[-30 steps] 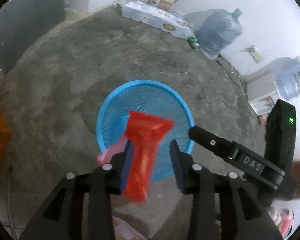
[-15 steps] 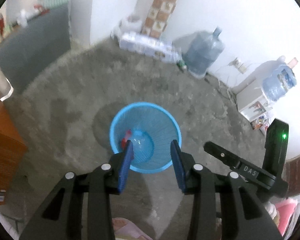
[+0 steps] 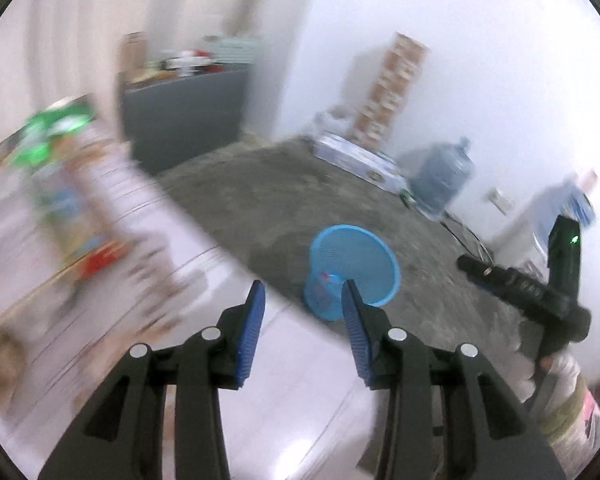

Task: Collect trash
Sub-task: 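Return to the table and grasp the printed snack bag with the right gripper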

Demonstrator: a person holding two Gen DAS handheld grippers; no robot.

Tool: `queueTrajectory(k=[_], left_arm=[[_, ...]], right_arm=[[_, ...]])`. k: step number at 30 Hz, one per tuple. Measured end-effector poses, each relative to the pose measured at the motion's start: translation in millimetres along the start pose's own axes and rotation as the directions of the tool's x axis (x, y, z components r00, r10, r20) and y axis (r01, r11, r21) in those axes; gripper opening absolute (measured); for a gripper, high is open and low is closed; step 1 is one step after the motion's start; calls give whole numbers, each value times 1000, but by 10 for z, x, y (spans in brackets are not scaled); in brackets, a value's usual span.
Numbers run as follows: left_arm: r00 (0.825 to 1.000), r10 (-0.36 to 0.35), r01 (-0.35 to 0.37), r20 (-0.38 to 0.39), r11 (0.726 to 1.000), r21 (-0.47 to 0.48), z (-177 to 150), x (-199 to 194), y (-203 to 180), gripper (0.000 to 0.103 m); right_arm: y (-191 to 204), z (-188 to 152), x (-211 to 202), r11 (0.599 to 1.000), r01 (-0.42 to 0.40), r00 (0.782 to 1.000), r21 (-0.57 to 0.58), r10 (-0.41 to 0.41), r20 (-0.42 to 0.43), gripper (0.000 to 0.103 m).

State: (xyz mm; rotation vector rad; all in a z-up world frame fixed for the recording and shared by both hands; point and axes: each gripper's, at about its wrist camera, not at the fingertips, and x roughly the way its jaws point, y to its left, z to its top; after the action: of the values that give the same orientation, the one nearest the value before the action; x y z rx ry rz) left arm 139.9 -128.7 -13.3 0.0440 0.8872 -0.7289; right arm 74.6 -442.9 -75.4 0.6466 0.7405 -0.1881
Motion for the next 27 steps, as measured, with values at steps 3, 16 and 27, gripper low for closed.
queueTrajectory(k=[3, 16, 27], left_arm=[[995, 85, -81, 53, 995, -58, -244, -407, 411, 39], [917, 344, -279, 200, 915, -292, -1085, -1551, 1549, 40], [916, 352, -276, 195, 901, -334, -1178, -1627, 1875, 40]], right_arm=[[463, -50, 138, 992, -104, 994, -73, 100, -50, 74], [2258, -698, 1354, 804, -553, 682, 217, 587, -437, 75], [2522, -1054, 2224, 718, -452, 579, 529, 687, -438, 75]])
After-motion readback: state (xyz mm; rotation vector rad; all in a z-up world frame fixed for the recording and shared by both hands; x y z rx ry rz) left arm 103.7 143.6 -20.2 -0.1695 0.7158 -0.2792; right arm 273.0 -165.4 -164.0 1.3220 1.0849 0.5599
